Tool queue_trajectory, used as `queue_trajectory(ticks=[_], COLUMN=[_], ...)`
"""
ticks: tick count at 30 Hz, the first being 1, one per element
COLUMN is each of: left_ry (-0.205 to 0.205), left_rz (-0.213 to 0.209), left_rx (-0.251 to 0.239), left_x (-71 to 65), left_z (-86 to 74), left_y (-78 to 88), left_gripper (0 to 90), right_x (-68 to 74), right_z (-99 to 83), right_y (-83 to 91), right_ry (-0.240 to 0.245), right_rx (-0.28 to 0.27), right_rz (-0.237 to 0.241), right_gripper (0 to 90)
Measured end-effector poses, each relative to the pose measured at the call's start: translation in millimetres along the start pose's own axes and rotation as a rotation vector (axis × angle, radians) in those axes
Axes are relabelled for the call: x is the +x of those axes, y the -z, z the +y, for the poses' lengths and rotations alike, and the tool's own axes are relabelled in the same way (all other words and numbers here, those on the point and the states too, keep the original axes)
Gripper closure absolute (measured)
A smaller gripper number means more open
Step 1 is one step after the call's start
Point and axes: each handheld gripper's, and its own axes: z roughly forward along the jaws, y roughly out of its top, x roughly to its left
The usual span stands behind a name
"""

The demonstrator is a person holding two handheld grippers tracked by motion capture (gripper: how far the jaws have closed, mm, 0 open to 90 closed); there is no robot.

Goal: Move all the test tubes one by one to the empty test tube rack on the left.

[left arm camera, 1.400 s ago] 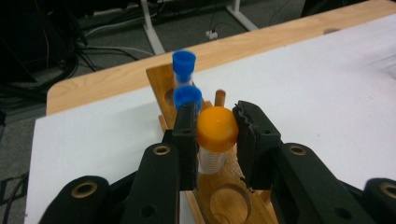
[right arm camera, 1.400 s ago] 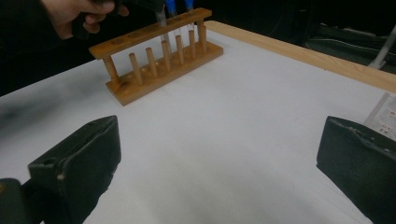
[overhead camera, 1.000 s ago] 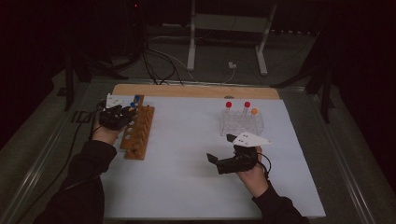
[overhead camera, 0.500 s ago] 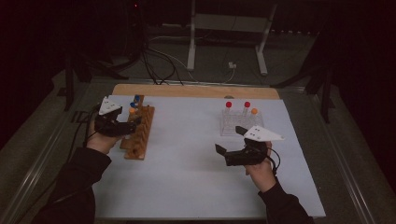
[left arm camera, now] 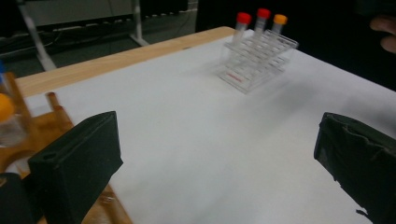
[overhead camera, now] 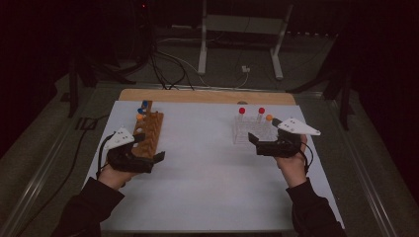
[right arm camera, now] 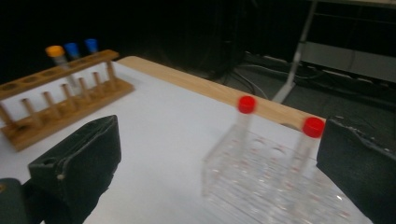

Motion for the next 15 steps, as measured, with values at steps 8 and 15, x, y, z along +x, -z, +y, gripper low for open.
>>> queue_trajectory(ticks=[8, 15], left_ry=[-0.040, -0.058], left_rz=[-0.079, -0.107], left_rx=[0.049, 0.066], left_x=[-17.0, -24.6], left_z=[-7.4, -11.8], left_y=[-7.8, -12.0], left_gripper=[1.5, 1.5], right_x=[-29.9, -50.0], right_z=[-9.8, -20.3], right_y=[-9.0, -18.2], right_ry=[-0.059, -0.092], right_rx=[0.031, 0.072], right_rz=[-0.061, -0.112], right_gripper=[0.0, 0.0])
